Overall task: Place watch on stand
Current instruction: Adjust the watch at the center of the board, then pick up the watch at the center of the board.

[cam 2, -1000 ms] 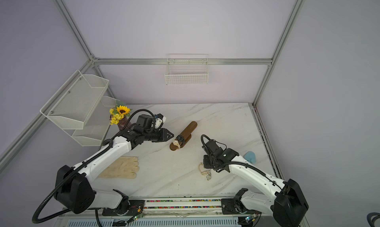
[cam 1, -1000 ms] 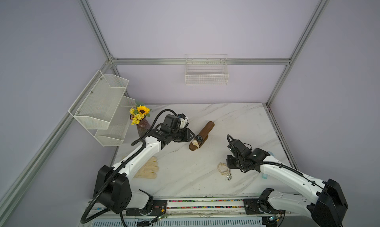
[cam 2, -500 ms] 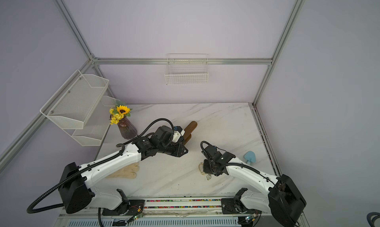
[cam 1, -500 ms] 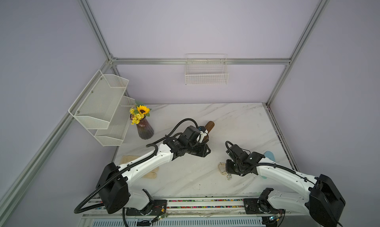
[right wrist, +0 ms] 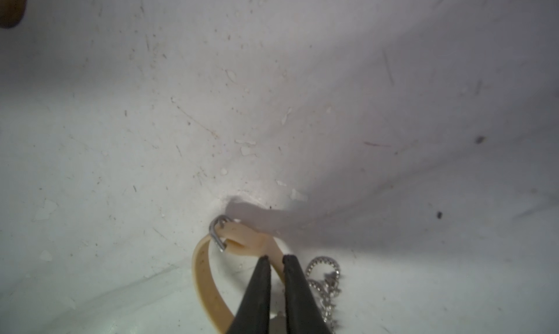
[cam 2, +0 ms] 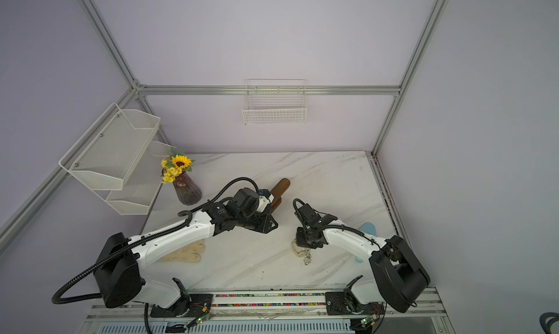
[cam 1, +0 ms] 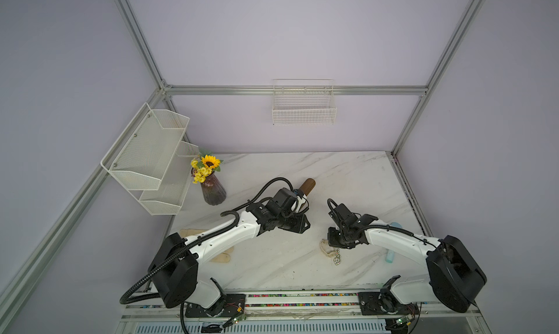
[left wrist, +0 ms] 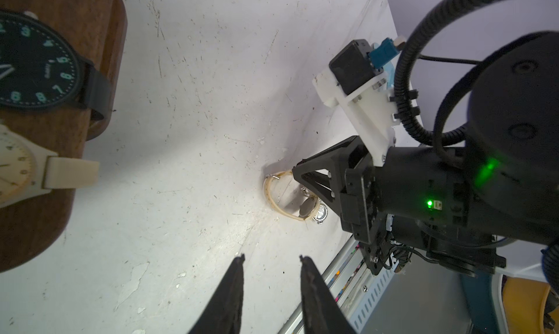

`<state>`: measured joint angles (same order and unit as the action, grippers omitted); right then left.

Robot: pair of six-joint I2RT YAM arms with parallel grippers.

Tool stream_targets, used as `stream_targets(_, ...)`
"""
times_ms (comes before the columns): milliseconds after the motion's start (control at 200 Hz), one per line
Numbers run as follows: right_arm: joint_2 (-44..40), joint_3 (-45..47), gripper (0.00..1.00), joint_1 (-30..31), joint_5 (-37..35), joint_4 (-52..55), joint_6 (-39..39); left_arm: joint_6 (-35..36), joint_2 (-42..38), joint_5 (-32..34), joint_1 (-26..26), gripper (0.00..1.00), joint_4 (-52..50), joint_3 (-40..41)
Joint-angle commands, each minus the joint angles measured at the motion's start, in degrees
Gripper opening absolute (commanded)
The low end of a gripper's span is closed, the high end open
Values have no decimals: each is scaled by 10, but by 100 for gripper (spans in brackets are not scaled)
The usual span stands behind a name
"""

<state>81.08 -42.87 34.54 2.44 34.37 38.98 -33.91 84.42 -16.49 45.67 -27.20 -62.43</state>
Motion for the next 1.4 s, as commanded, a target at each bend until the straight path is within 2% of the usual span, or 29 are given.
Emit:
stream_targets(0,18,-22,12,-5,11,-18,-21,-5,8,-8,0,33,24,14)
stream_targets(105,32,-41,11,-10,23,-23,-37,-4,18,-17,0,33,29,13)
stream_targets(260,48,-60,12,-23,107,-88,-51,0,33,-26,0,34,36,6)
stream_targets(305,60,-75,15,-25,115,-98,-52,1,39,-29,0,36,36,3)
stream_targets(405,91,-106,31,-29,116,-95,-61,-1,50,-30,0,43,35,2)
stream_targets(480,93,-116,34,-39,108,-86,-67,-2,55,-31,0,49,34,1)
stream_targets(565,54,-105,34,-66,93,-65,-66,1,64,-33,2,50,27,-10)
stream_targets(650,-14,-83,30,-111,75,-25,-58,13,80,-22,15,44,-3,-38)
stream_targets(770,-119,-56,29,-174,36,46,-67,42,115,12,60,44,-54,-91)
stream_targets(945,-201,-40,30,-231,16,94,-74,56,158,69,112,46,-62,-119)
stream_targets(1150,-230,-39,30,-273,24,106,-88,69,221,81,151,47,-64,-170)
stream_targets(1395,-220,-33,29,-289,58,91,-96,82,254,91,154,44,-70,-191)
